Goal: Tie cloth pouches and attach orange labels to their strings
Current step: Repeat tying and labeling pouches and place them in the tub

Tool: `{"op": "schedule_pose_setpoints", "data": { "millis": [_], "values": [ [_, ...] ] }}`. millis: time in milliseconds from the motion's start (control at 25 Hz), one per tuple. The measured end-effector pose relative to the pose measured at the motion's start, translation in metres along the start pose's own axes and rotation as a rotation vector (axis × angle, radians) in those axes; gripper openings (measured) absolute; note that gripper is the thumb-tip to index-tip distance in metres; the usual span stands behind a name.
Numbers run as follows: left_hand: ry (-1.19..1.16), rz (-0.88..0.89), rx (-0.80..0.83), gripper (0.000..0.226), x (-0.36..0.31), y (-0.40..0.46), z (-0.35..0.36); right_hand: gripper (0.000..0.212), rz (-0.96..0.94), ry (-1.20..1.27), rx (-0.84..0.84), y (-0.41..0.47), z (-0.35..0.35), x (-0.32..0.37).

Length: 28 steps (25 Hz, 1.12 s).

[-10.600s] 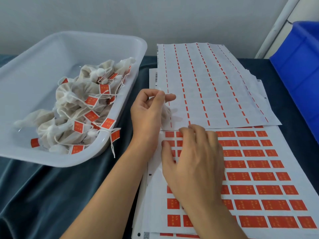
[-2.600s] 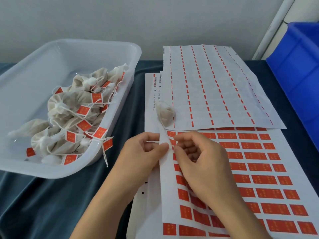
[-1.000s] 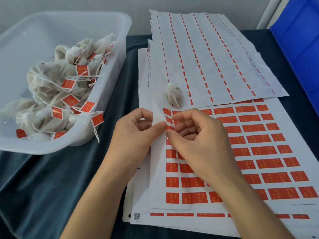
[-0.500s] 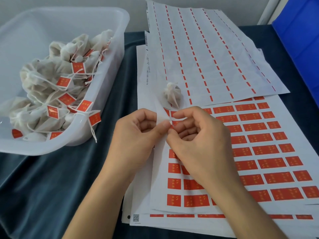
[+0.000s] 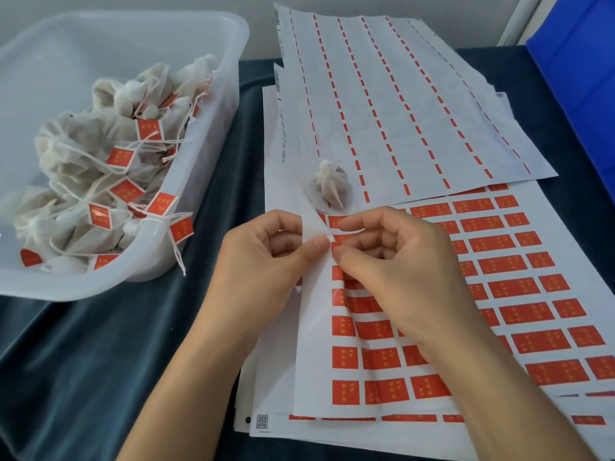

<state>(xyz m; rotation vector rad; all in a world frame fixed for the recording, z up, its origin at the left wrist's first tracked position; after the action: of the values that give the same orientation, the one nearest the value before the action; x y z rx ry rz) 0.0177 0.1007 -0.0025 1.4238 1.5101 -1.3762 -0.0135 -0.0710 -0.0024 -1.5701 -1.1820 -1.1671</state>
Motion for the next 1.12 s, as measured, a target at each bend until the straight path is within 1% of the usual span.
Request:
{"op": "schedule_pose_setpoints", "data": {
  "millis": [120,280,480,800,1000,1120],
  "values": [
    [-0.013,-0.012,0.020,0.022,0.0004,-0.0010,-0.0004,0.019,0.023,0.028,0.051,0.0021,-0.0030,-0.0010],
    [-0.054,-0.023,0.050,0.025,0.0020,-0.0012,0.0000,0.018,0.018,0.037,0.072,0.0026,-0.0039,0.0000],
    [-0.117,-0.012,0.078,0.013,0.0012,-0.0023,-0.0002,0.018,-0.014,0.021,0.090,0.0000,-0.0035,0.0018],
    [-0.277,-0.076,0.161,0.009,0.0039,-0.0040,0.0039,0.021,-0.061,0.038,0.118,-0.0016,-0.0027,0.0040],
    [-0.245,-0.073,0.163,0.016,0.0050,-0.0025,0.0049,0.017,-0.047,0.066,0.111,-0.0026,-0.0014,0.0071],
    [-0.205,-0.061,0.152,0.018,0.0064,-0.0019,0.0042,0.021,-0.043,-0.014,0.078,-0.0031,0.0017,0.0078]
  ]
}}
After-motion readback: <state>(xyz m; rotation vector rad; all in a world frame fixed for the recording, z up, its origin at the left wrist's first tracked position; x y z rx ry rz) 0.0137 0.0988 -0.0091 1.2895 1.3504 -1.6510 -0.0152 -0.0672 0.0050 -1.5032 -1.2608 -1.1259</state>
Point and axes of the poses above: each hand's wrist, its own y-axis towards the middle knuckle, its own z-axis out of the palm, x = y × z, the point moved 6 cm from there along y, towards the middle knuckle, and after that the axes turned 4 degrees about y, right-handed, at the moved point
